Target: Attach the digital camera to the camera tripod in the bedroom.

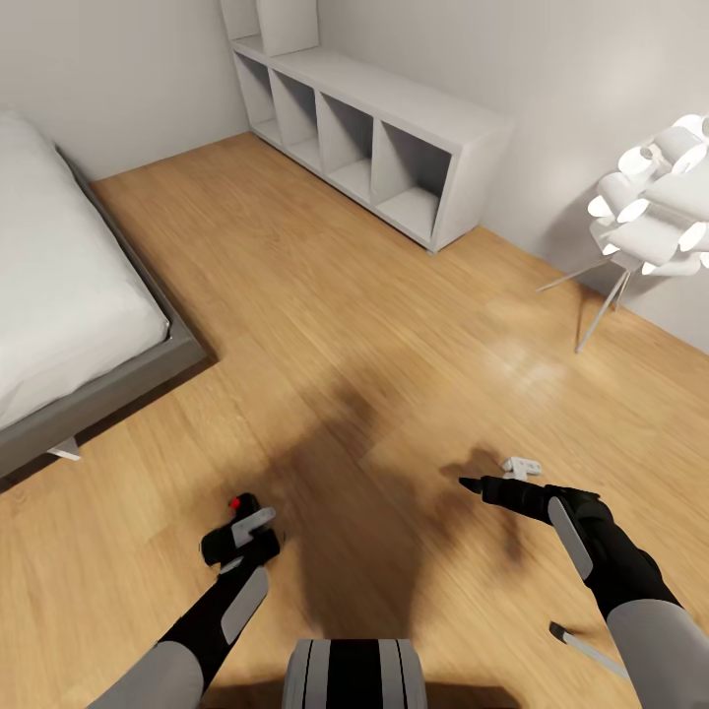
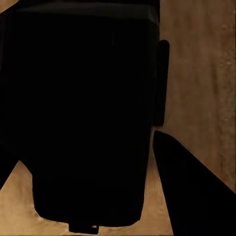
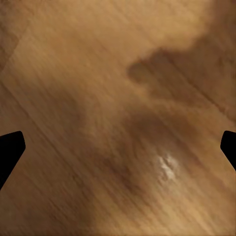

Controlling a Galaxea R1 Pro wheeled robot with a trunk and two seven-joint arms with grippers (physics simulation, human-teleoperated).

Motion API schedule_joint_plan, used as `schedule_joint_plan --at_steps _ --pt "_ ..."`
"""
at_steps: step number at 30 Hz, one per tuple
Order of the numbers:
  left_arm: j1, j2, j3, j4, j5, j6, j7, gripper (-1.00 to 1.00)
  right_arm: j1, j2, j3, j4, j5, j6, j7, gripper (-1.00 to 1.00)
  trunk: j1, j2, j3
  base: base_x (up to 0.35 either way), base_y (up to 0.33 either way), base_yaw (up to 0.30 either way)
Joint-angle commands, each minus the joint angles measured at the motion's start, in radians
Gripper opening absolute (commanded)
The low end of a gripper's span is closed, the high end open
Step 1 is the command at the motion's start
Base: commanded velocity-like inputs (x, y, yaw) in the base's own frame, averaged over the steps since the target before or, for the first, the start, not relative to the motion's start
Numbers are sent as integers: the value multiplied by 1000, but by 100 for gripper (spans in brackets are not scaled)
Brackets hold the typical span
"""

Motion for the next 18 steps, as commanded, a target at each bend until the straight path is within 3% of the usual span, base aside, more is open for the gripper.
schedule_joint_plan --at_steps 1,3,5,7,14,18 --pt "0 -3 -9 -33 3 7 11 -100 0 0 -2 -1 -2 6 3 100 0 0 -1 0 0 0" --pt "0 -7 -32 -106 3 33 13 -100 0 0 -3 -1 -2 6 3 100 0 0 -1 0 0 0" --pt "0 -10 -89 -239 0 137 28 -100 0 0 -3 -1 -3 7 3 100 0 0 -1 0 0 0" --pt "0 -12 -117 -357 2 238 81 -100 0 0 -3 -1 -4 8 3 100 0 0 -1 0 0 0" --pt "0 -35 -135 -544 6 390 154 -100 0 -1 -3 -1 -3 8 4 100 0 0 -1 0 0 0" --pt "0 -46 -138 -589 7 429 164 -100 0 -2 -3 -1 -2 8 4 100 0 0 -1 0 0 0"
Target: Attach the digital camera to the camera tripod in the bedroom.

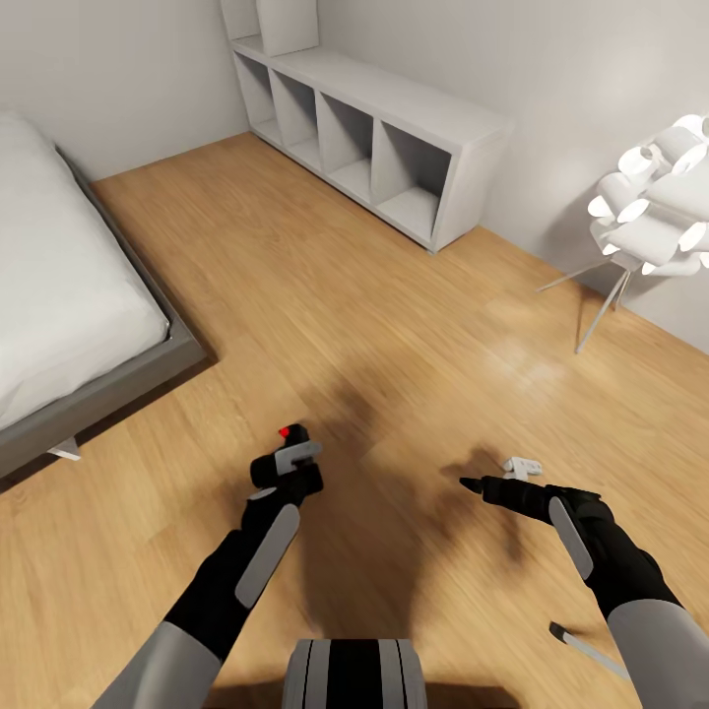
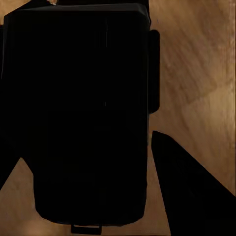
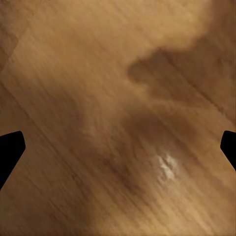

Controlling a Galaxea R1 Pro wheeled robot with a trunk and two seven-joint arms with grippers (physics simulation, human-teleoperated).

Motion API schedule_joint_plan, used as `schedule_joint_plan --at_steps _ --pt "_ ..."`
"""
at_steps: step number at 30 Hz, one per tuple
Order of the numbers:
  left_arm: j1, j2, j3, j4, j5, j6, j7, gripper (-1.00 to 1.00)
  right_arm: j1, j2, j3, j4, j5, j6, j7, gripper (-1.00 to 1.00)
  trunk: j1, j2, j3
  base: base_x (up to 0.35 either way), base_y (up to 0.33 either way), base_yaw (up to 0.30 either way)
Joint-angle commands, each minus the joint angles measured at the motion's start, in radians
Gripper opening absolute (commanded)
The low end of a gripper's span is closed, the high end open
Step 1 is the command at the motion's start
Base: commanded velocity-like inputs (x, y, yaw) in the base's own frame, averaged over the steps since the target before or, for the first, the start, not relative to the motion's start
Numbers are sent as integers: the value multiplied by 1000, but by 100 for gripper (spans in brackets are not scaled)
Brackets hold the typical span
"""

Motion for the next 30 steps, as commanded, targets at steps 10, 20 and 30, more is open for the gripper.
schedule_joint_plan --at_steps 10,20,30 --pt "-1 -24 -70 -27 9 13 14 -100 0 -1 -3 -2 0 6 3 100 0 0 -1 0 0 0" --pt "0 -34 -134 -19 52 7 15 -100 0 0 -2 -1 1 6 2 100 0 0 -1 0 0 0" --pt "0 -32 -138 -16 115 5 15 -100 0 0 -2 -1 0 6 2 100 -2 1 19 0 0 0"
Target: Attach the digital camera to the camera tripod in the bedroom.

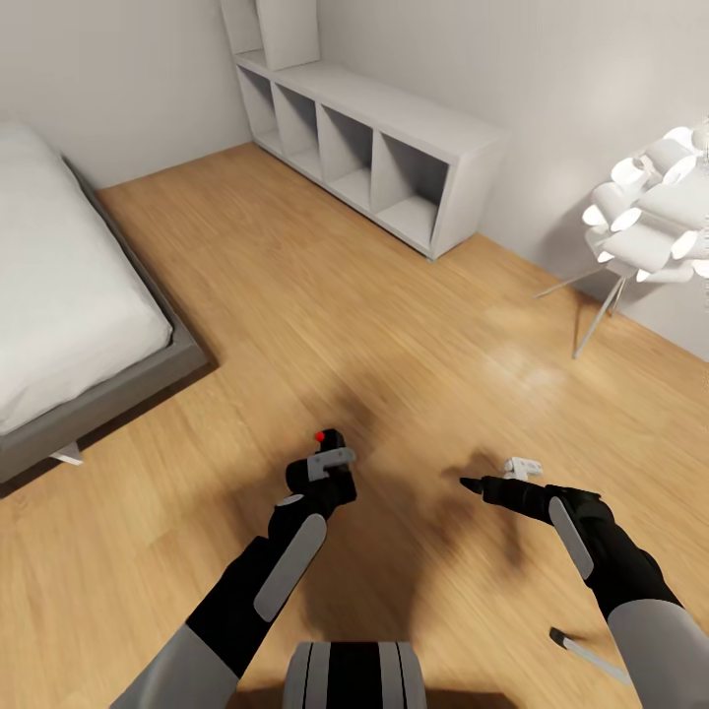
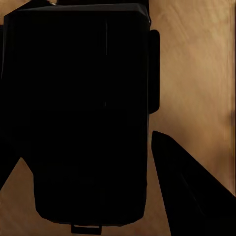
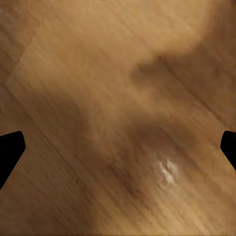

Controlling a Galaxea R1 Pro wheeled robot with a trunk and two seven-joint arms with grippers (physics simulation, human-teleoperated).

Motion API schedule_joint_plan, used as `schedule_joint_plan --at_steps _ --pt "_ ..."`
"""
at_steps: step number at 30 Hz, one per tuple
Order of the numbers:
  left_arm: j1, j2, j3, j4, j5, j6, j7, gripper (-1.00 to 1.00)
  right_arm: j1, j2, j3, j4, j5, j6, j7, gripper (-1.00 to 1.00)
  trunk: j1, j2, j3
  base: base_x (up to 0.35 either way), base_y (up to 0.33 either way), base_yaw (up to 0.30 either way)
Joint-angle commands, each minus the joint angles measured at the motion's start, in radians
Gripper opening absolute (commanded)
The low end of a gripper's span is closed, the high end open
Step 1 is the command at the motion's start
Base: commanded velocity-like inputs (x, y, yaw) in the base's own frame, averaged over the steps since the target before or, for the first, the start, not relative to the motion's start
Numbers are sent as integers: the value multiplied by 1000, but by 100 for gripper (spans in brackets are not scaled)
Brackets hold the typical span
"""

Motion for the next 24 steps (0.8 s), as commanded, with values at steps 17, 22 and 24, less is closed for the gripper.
schedule_joint_plan --at_steps 17,22,24 --pt "5 4 -3 -5 14 4 7 -100 0 1 -1 -1 -1 5 2 100 -8 4 65 0 0 0" --pt "6 4 -3 -3 14 4 8 -100 0 1 -1 -1 -1 5 2 100 -10 5 85 0 0 0" --pt "6 4 -3 -3 14 4 8 -100 0 1 -1 -1 -1 5 2 100 -11 5 92 0 0 0"
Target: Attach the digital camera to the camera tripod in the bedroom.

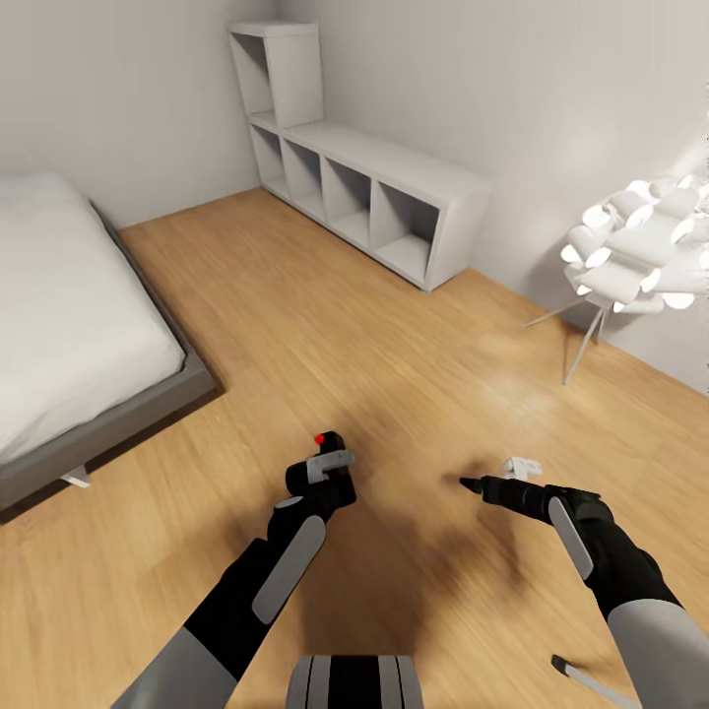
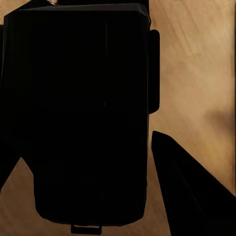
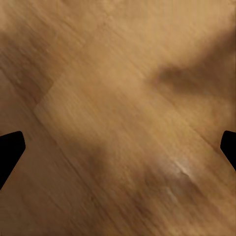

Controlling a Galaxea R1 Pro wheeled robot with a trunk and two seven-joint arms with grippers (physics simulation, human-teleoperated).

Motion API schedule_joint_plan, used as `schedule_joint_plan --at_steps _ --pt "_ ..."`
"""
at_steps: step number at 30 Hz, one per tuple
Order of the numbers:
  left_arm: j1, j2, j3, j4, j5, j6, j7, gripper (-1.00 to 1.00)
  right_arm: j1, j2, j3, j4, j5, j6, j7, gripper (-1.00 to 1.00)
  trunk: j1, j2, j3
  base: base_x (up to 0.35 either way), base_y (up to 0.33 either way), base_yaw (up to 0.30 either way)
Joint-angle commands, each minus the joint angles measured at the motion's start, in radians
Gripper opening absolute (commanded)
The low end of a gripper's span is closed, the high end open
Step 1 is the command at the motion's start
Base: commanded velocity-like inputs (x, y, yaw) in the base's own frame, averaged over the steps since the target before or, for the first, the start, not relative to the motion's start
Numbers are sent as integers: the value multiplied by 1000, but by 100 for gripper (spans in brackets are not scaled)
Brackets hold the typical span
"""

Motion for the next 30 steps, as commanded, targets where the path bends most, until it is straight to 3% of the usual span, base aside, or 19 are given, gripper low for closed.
schedule_joint_plan --at_steps 1,30 --pt "-1 0 -1 -1 6 3 7 -100 0 0 -2 -1 -2 6 3 100 -1 0 3 0 0 0" --pt "0 3 -1 3 7 2 5 -100 0 -1 -3 2 -2 8 3 100 -14 7 115 0 0 0"
